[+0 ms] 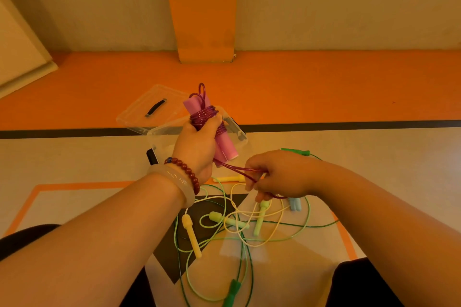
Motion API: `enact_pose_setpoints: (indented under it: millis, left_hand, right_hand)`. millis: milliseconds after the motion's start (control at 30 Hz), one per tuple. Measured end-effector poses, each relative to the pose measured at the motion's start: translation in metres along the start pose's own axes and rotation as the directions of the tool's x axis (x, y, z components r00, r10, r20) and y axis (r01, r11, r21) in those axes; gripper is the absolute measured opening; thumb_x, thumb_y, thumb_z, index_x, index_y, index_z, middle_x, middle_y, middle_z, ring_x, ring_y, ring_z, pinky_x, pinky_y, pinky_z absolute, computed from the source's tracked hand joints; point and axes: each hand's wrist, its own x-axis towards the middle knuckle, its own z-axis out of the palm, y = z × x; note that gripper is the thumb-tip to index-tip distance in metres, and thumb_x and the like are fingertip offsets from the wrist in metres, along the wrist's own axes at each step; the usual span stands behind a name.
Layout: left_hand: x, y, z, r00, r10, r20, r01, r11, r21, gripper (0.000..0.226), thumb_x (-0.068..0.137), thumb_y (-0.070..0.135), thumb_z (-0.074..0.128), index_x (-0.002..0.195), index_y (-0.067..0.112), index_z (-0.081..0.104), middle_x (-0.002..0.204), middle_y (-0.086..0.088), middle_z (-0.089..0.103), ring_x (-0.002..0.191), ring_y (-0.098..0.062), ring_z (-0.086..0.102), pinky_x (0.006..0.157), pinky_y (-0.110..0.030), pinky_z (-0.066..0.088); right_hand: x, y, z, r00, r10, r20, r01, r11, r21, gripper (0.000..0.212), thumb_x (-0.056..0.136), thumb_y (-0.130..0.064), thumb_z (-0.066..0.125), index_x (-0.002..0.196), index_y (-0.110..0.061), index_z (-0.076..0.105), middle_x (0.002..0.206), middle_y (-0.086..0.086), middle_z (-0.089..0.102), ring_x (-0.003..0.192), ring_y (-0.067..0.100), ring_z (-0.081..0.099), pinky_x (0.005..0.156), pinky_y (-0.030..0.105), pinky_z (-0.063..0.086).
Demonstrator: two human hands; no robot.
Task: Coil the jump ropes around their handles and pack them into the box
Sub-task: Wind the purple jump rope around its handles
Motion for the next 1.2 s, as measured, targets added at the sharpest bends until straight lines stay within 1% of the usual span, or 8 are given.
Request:
enact_pose_setpoints:
  millis: [200, 400, 500, 667, 800, 967, 1067, 1200]
  left_hand:
    - [0.000, -0.001, 0.000, 1.000, 0.008, 0.000, -0.008, 1.000, -0.004, 0.009, 0.093, 0.024, 0.062, 0.097, 0.022, 0.054, 0.087, -0.002, 0.060, 0.076, -0.016, 0.059, 0.069, -0.033, 0.052]
    - [-0.001, -0.004, 0.000, 0.992, 0.010, 0.123, -0.012, 1.000, 0.018, 0.011, 0.093, 0.021, 0.061, 0.102, 0.023, 0.056, 0.094, -0.001, 0.063, 0.083, -0.017, 0.061, 0.071, -0.035, 0.054]
    - [-0.001, -0.003, 0.000, 0.990, -0.020, 0.141, 0.017, 1.000, 0.023, 0.016, 0.093, 0.023, 0.060, 0.109, 0.021, 0.056, 0.091, -0.002, 0.062, 0.077, -0.019, 0.060, 0.061, -0.034, 0.052]
    - [-0.002, 0.002, 0.002, 0.984, -0.042, 0.173, 0.051, 0.998, -0.047, 0.013, 0.094, 0.018, 0.059, 0.107, 0.017, 0.057, 0.091, -0.003, 0.064, 0.076, -0.016, 0.063, 0.070, -0.036, 0.053]
    - [-0.004, 0.002, 0.001, 0.971, -0.049, 0.234, 0.053, 0.999, -0.008, 0.015, 0.095, 0.017, 0.057, 0.109, 0.020, 0.057, 0.089, 0.000, 0.066, 0.077, -0.015, 0.065, 0.066, -0.041, 0.059]
    - [-0.003, 0.007, 0.002, 0.951, -0.052, 0.303, 0.066, 0.997, -0.034, 0.007, 0.096, 0.014, 0.054, 0.098, 0.020, 0.055, 0.066, 0.008, 0.069, 0.059, -0.006, 0.067, 0.061, -0.036, 0.057]
    - [-0.003, 0.009, 0.002, 0.929, -0.085, 0.361, 0.075, 0.996, 0.041, 0.019, 0.095, 0.016, 0.057, 0.113, 0.018, 0.057, 0.091, 0.001, 0.067, 0.079, -0.012, 0.068, 0.082, -0.043, 0.055]
    - [-0.010, 0.009, 0.003, 0.892, -0.138, 0.431, 0.061, 0.980, 0.188, 0.034, 0.094, 0.017, 0.058, 0.127, 0.013, 0.053, 0.112, -0.011, 0.066, 0.092, -0.022, 0.066, 0.083, -0.040, 0.054]
  right_hand:
    - [-0.003, -0.009, -0.001, 0.996, -0.059, -0.064, 0.070, 0.980, 0.188, 0.031, 0.093, -0.054, 0.046, 0.096, -0.031, 0.066, 0.063, -0.007, 0.048, 0.052, 0.002, 0.044, 0.059, 0.021, 0.039]
    - [-0.003, -0.008, -0.008, 0.993, -0.056, -0.100, 0.054, 0.998, -0.024, 0.034, 0.100, -0.039, 0.044, 0.080, -0.022, 0.066, 0.057, -0.022, 0.059, 0.057, -0.011, 0.052, 0.057, 0.004, 0.035]
    - [-0.003, -0.010, -0.004, 0.992, -0.052, -0.113, 0.052, 0.999, -0.004, 0.035, 0.101, -0.039, 0.041, 0.079, -0.020, 0.061, 0.064, -0.009, 0.056, 0.054, 0.003, 0.056, 0.056, 0.013, 0.043]
    - [-0.009, -0.014, -0.013, 0.976, -0.146, -0.162, 0.146, 0.989, -0.013, 0.055, 0.074, -0.063, 0.054, 0.098, -0.017, 0.072, 0.081, 0.013, 0.064, 0.065, 0.012, 0.054, 0.061, 0.024, 0.042]
    - [-0.012, -0.009, -0.021, 0.932, -0.151, -0.329, 0.154, 0.988, -0.018, 0.022, 0.086, -0.044, 0.063, 0.085, -0.024, 0.074, 0.060, -0.002, 0.059, 0.051, 0.002, 0.050, 0.051, 0.017, 0.038]
    - [-0.015, 0.004, -0.033, 0.928, -0.054, -0.369, 0.114, 0.983, 0.143, 0.021, 0.094, -0.030, 0.058, 0.087, -0.020, 0.075, 0.060, -0.007, 0.060, 0.056, 0.002, 0.057, 0.058, 0.013, 0.044]
    - [-0.015, 0.006, -0.036, 0.912, -0.003, -0.411, 0.125, 0.955, 0.270, 0.019, 0.092, -0.027, 0.061, 0.077, -0.024, 0.072, 0.056, -0.009, 0.059, 0.053, 0.002, 0.053, 0.059, 0.021, 0.045]
    - [-0.015, 0.001, -0.035, 0.857, 0.010, -0.516, 0.144, 0.956, 0.257, 0.019, 0.093, -0.028, 0.061, 0.075, -0.028, 0.068, 0.043, -0.015, 0.047, 0.041, -0.001, 0.040, 0.043, 0.011, 0.031]
